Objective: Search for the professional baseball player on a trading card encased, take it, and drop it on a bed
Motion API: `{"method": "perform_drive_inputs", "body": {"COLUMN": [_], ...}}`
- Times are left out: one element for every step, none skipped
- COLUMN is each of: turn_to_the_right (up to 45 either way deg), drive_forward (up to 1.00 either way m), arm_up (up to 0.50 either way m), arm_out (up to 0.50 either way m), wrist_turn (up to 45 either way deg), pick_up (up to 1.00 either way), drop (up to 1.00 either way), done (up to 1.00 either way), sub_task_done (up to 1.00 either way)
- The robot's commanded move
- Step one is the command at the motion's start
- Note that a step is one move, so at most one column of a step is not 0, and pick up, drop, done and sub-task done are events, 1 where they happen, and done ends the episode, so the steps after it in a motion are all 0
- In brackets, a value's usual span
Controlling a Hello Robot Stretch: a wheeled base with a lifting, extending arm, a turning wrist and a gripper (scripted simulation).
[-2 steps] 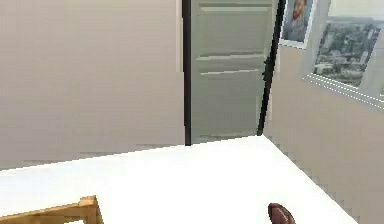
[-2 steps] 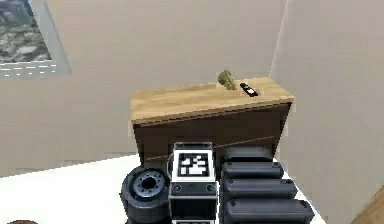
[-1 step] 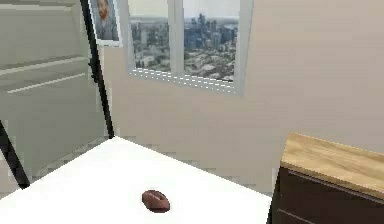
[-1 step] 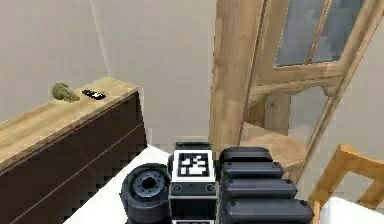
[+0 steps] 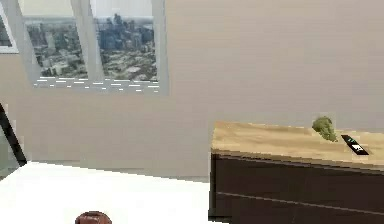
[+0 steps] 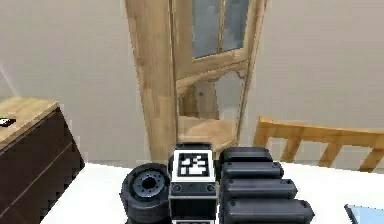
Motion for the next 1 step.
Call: {"method": "perform_drive_inputs", "body": {"turn_to_the_right": [-45.0], "drive_forward": [0.00], "arm_up": [0.00], "arm_out": [0.00], "wrist_turn": [0.0], "pick_up": [0.00], "drop": [0.00], "done": [0.00], "sub_task_done": [0.00]}}
